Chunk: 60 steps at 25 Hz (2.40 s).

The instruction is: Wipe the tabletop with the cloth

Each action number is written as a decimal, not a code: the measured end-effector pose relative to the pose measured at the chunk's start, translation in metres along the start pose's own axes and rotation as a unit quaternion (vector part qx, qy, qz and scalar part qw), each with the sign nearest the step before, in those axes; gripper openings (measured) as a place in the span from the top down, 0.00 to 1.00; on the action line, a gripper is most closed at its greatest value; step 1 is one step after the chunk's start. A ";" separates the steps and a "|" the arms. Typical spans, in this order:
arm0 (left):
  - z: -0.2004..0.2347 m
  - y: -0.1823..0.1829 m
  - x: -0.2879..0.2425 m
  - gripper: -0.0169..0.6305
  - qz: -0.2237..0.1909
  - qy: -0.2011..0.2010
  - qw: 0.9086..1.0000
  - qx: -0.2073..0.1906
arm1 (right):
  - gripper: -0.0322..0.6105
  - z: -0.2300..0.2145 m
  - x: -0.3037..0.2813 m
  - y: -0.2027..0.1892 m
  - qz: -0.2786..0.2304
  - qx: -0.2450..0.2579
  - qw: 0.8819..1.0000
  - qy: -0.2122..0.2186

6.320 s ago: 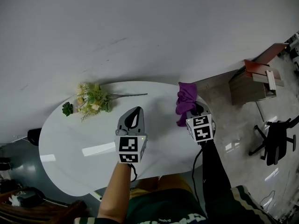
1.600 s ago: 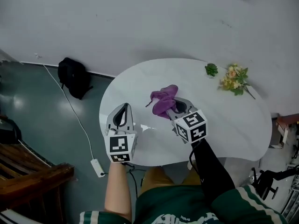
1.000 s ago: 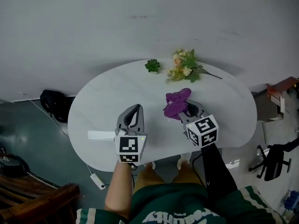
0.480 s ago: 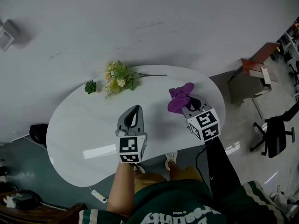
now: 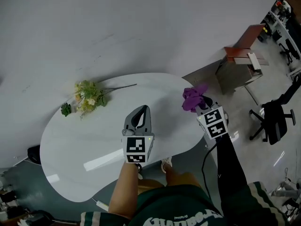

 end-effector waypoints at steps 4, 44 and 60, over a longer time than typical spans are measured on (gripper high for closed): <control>-0.009 -0.006 -0.016 0.97 0.013 -0.007 1.000 -0.002 | 0.78 -0.008 -0.028 -0.043 0.059 0.028 0.998 -0.003; 0.065 -0.030 0.084 0.97 0.023 0.113 0.993 -0.002 | 0.83 0.100 -0.072 -0.050 0.061 -0.028 0.995 0.070; 0.147 -0.060 0.184 0.97 0.025 0.135 0.991 0.012 | 0.83 0.232 -0.091 -0.005 0.067 -0.067 0.993 0.075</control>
Point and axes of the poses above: the fingertips, and each gripper's own axes: x backward along the fingers, z to its left, y out of its top, the point moved 2 cm from there along x, backward along the fingers, and after that the axes turned 7 degrees about -z, right-handed, at the moved point
